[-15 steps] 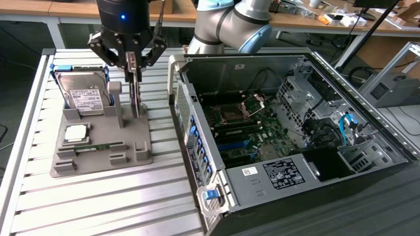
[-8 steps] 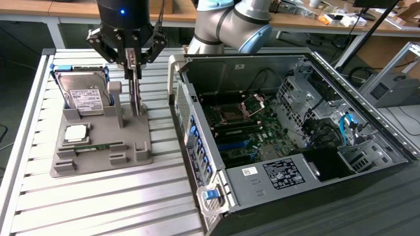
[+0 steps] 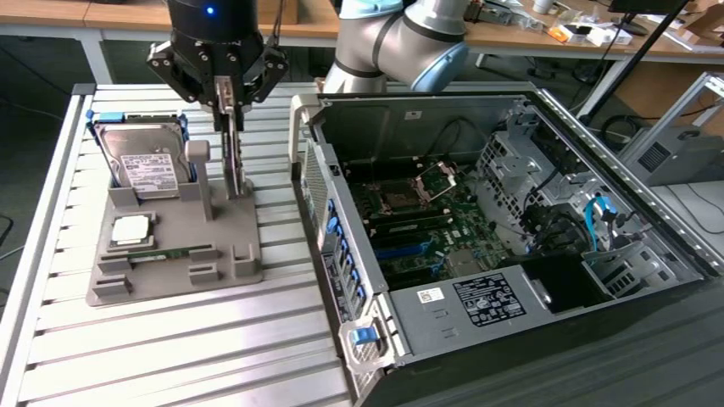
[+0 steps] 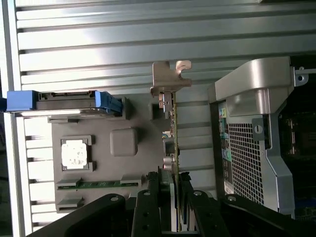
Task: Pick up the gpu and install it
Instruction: 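Pick up the gpu and move the gpu toward the slot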
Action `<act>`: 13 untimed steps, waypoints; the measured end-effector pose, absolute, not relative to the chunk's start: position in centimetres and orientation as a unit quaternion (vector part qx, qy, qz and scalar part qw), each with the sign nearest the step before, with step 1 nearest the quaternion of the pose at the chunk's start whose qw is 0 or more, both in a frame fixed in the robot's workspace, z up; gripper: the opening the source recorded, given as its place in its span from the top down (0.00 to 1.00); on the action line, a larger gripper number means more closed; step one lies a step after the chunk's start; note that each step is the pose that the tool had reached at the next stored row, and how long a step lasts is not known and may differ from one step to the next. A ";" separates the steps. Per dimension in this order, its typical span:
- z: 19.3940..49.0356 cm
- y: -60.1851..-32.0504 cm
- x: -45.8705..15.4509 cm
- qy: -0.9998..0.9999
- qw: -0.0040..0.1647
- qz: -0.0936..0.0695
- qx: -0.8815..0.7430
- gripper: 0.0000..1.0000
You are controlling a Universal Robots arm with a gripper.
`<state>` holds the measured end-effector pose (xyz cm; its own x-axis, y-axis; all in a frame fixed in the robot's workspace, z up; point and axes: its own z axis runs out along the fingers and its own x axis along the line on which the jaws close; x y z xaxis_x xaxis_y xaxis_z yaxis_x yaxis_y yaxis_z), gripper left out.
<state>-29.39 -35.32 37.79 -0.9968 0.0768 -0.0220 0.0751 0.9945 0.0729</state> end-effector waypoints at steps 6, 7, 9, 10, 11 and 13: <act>38.5 -35.3 -29.4 0.999 0.012 0.037 0.038 0.73; 38.6 -35.3 -29.4 0.999 0.012 0.037 0.038 0.73; 38.8 -35.3 -29.4 0.999 0.012 0.037 0.038 0.73; 38.8 -35.3 -29.4 0.999 0.012 0.037 0.038 0.73; 38.9 -35.3 -29.4 0.999 0.012 0.037 0.038 0.73; 39.0 -35.3 -29.4 0.999 0.012 0.037 0.038 0.73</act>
